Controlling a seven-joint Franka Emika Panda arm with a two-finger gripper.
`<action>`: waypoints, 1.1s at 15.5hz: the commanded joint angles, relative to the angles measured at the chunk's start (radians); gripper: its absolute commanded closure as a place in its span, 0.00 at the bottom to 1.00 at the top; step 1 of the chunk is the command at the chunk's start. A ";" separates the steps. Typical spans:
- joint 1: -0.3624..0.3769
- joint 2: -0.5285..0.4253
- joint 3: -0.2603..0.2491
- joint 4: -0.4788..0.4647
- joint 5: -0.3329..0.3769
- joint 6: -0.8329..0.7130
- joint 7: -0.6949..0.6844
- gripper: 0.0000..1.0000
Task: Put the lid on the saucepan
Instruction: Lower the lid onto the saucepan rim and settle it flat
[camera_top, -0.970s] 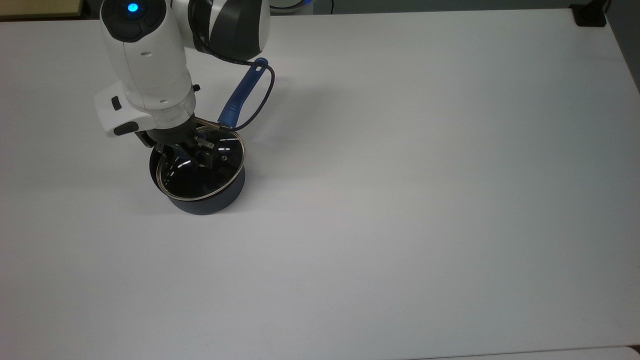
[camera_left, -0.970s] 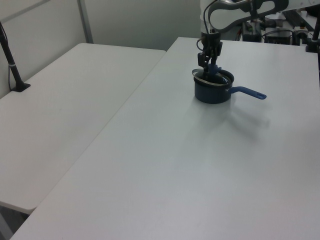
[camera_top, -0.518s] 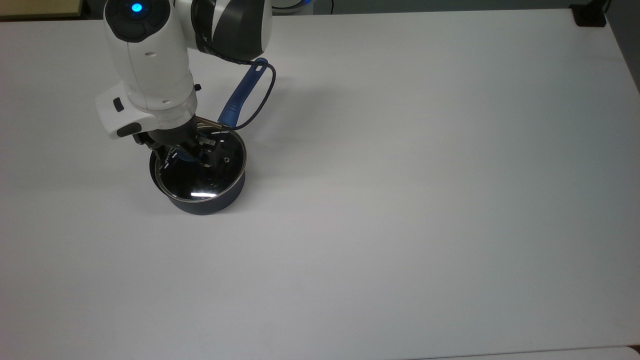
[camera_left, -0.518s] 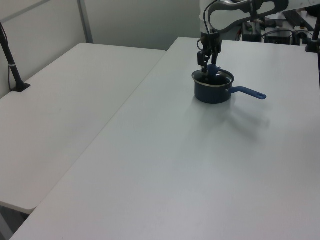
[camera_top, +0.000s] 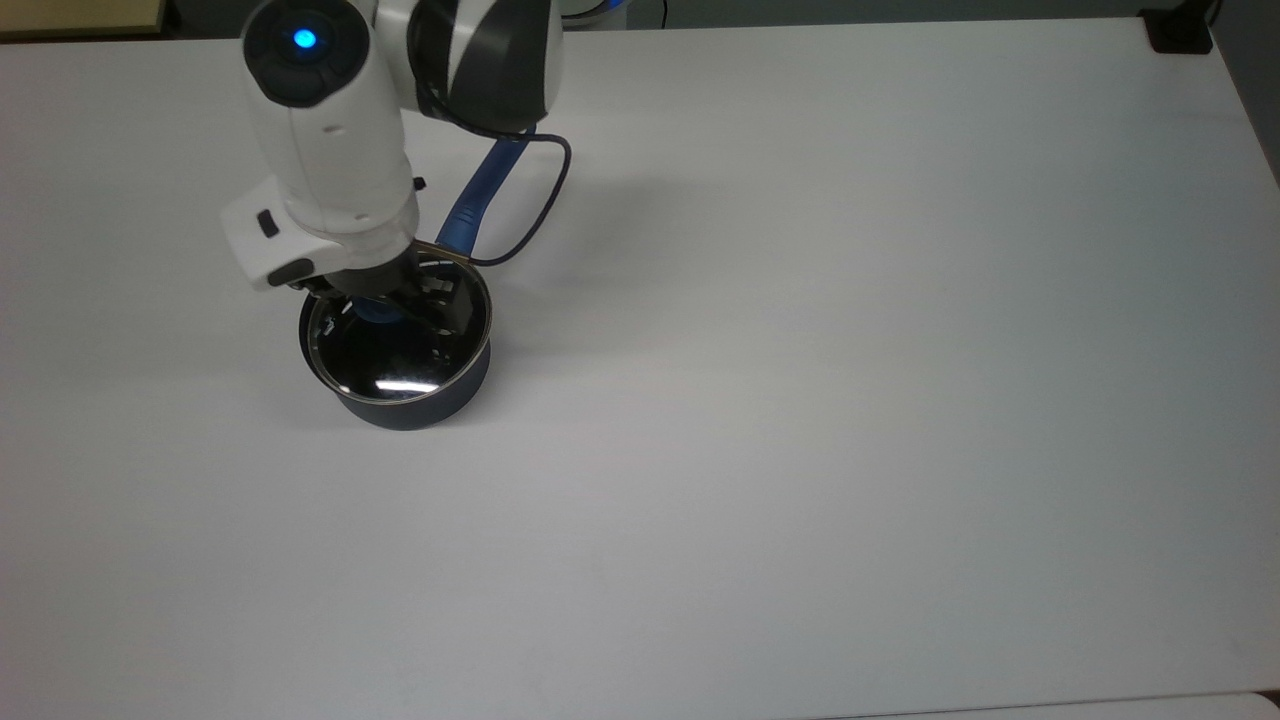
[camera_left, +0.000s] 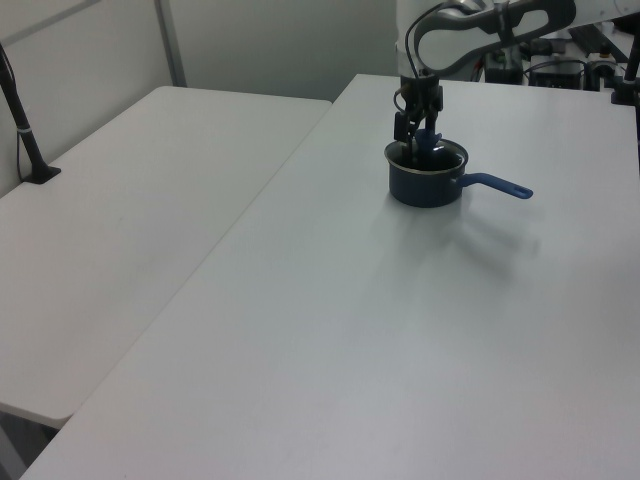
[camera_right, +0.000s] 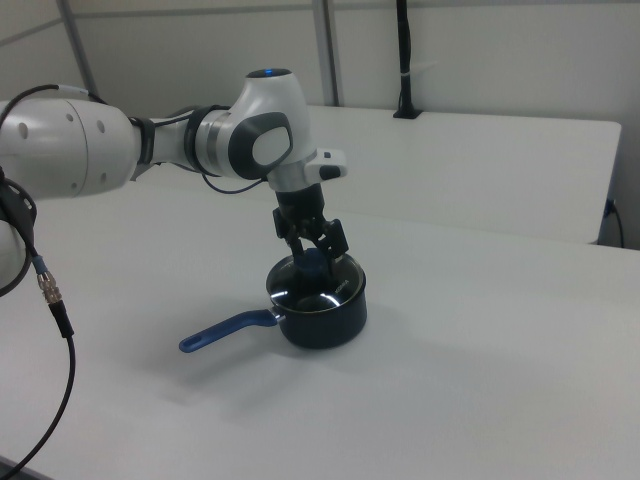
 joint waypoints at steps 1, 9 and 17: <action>0.019 -0.009 -0.011 -0.024 -0.014 -0.044 -0.054 0.00; 0.015 -0.014 -0.019 -0.011 -0.032 -0.050 -0.097 0.00; 0.016 -0.060 -0.019 -0.021 -0.020 -0.214 -0.137 0.00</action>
